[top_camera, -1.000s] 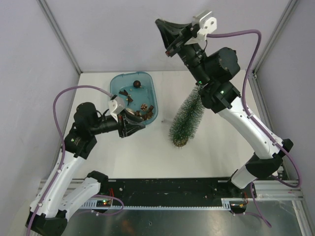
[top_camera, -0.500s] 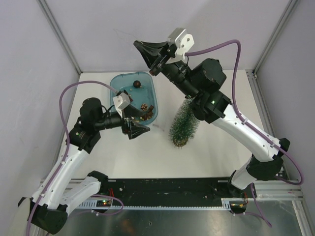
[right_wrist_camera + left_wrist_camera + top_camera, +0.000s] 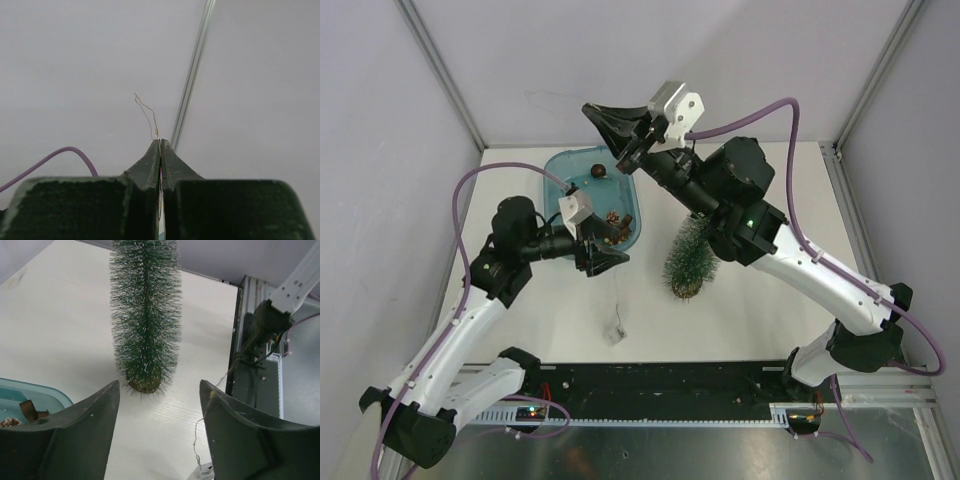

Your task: Decorate the small christmas tree

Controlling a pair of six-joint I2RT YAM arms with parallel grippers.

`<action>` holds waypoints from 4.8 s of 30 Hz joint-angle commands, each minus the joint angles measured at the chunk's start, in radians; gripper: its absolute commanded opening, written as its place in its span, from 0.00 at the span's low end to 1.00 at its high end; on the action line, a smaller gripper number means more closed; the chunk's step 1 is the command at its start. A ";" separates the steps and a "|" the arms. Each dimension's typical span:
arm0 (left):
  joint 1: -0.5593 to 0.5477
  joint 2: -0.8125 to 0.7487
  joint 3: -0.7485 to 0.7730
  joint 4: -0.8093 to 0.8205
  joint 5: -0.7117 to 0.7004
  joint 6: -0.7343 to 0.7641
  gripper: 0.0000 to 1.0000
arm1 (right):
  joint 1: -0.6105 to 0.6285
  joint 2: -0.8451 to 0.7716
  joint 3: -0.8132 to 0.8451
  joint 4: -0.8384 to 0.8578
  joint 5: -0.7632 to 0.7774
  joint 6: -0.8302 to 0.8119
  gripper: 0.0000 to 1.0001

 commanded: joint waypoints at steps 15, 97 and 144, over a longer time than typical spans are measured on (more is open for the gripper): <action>-0.011 -0.137 -0.089 -0.043 0.077 -0.003 0.17 | -0.057 -0.112 -0.256 0.124 0.053 0.030 0.00; 0.190 0.292 0.580 0.154 -0.235 0.056 0.00 | 0.003 -0.194 -0.372 -0.083 -0.190 0.031 0.63; 0.148 -0.095 0.305 0.465 -0.070 0.588 0.00 | -0.444 -0.065 -0.172 0.006 -0.549 0.490 0.73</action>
